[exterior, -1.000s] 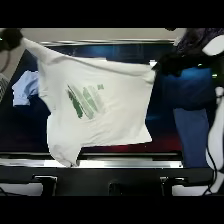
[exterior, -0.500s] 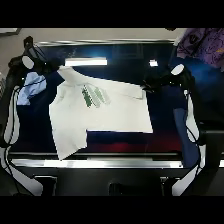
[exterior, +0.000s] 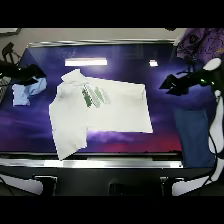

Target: Fold the clothes and pants, and hang the long-sleeved shirts on hangers.

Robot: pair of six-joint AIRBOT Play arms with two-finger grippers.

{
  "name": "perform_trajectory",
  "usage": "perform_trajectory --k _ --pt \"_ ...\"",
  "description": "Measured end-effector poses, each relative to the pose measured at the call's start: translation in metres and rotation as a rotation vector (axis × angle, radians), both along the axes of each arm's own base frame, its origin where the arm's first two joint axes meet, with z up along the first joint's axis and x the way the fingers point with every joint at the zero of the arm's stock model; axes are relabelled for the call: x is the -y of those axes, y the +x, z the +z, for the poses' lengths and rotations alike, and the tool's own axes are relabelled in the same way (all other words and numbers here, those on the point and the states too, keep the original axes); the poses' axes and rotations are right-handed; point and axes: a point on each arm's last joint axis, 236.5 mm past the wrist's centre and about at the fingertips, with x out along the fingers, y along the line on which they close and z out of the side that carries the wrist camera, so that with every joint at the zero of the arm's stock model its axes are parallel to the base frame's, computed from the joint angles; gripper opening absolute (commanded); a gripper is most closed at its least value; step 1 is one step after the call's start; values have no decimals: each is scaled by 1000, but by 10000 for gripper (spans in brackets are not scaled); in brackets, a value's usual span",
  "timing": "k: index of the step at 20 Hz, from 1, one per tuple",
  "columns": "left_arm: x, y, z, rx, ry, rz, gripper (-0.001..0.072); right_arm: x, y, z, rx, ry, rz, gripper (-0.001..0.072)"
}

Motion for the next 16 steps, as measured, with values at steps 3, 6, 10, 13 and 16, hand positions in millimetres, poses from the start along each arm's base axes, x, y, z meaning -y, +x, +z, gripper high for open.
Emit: perform_trajectory --k 3,6,10,13,16 --pt "-15 -56 -13 -81 -22 45 594 17 -52 -15 -84 58 -18 562" --pt "-21 -106 -28 -105 -42 117 594 7 -107 -49 -176 126 -15 564" --pt "-24 -148 -49 -132 -49 176 594 -14 -152 -88 -250 207 -17 670" --pt "-25 -157 -56 -138 -50 194 594 -30 -167 -107 -266 234 -16 670" --pt "-26 -160 -59 -136 -47 203 594 -46 -177 -122 -278 235 1 670"
